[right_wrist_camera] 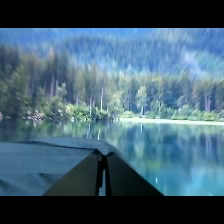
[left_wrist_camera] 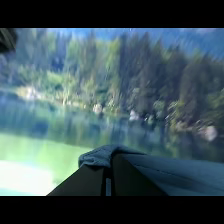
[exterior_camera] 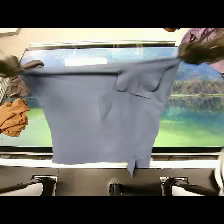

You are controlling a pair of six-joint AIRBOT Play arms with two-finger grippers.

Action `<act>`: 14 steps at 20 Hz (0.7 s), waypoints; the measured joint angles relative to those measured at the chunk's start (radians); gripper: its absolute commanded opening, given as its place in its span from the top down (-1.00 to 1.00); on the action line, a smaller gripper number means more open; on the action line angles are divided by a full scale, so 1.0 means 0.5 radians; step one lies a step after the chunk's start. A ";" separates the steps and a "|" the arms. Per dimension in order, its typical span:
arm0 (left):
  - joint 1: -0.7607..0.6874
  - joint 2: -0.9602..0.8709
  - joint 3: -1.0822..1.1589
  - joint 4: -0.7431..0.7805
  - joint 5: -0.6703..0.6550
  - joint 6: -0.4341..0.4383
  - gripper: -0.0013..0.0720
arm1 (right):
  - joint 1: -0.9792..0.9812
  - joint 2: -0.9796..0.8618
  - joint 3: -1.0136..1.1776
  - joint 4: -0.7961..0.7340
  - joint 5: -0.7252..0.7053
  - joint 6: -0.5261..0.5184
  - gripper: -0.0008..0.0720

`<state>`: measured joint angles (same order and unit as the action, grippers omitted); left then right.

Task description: Fold the clothes and pants, and hang the long-sleeved shirts on hangers.

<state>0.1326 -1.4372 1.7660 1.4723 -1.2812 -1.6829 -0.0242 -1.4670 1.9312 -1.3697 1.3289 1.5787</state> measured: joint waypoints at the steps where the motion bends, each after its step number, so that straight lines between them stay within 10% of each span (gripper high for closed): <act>1: -0.005 -0.144 -0.010 -0.002 0.048 0.002 0.93 | 0.008 -0.137 -0.011 0.000 -0.050 0.002 0.91; 14: -0.043 -0.851 -0.036 -0.008 0.454 0.011 0.93 | 0.070 -0.915 -0.034 -0.057 -0.444 0.076 0.91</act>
<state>0.1112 -1.8629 1.7481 1.4681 -1.0542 -1.6772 0.0109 -1.9244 1.9141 -1.3983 1.1069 1.6165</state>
